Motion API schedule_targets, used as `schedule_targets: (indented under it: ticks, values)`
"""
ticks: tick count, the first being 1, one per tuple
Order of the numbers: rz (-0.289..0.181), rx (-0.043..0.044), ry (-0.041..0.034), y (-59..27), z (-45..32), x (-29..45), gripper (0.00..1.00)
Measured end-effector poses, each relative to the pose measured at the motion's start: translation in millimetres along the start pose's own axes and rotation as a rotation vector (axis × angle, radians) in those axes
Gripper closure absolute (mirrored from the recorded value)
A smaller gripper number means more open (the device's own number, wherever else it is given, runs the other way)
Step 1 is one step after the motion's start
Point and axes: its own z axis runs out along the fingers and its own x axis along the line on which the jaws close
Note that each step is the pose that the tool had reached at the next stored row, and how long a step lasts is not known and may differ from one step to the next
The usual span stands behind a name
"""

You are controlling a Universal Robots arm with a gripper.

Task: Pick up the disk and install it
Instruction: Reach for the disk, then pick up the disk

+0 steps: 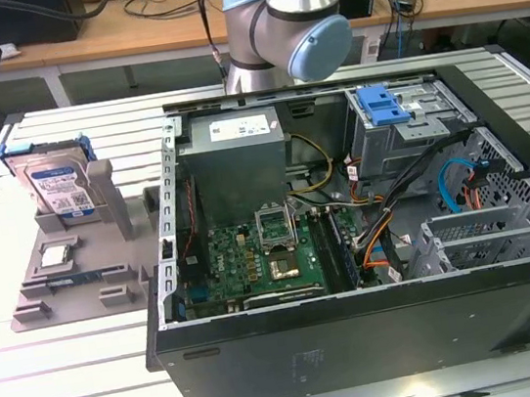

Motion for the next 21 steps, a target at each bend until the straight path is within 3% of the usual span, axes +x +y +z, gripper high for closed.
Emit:
schedule_targets:
  ticks: [16, 18, 19, 21]
  values:
    - [0.0, 0.0001, 0.0, 0.0, 0.0, 0.2, 0.89]
    - [-0.025, -0.0005, 0.0013, 0.0, -0.1, 0.4, 0.89]
    - [-0.078, -0.0018, 0.0034, 0.0, 0.0, 0.3, 0.89]
    - [-0.13, -0.0031, 0.0058, 0.0, 0.0, 0.3, 0.89]
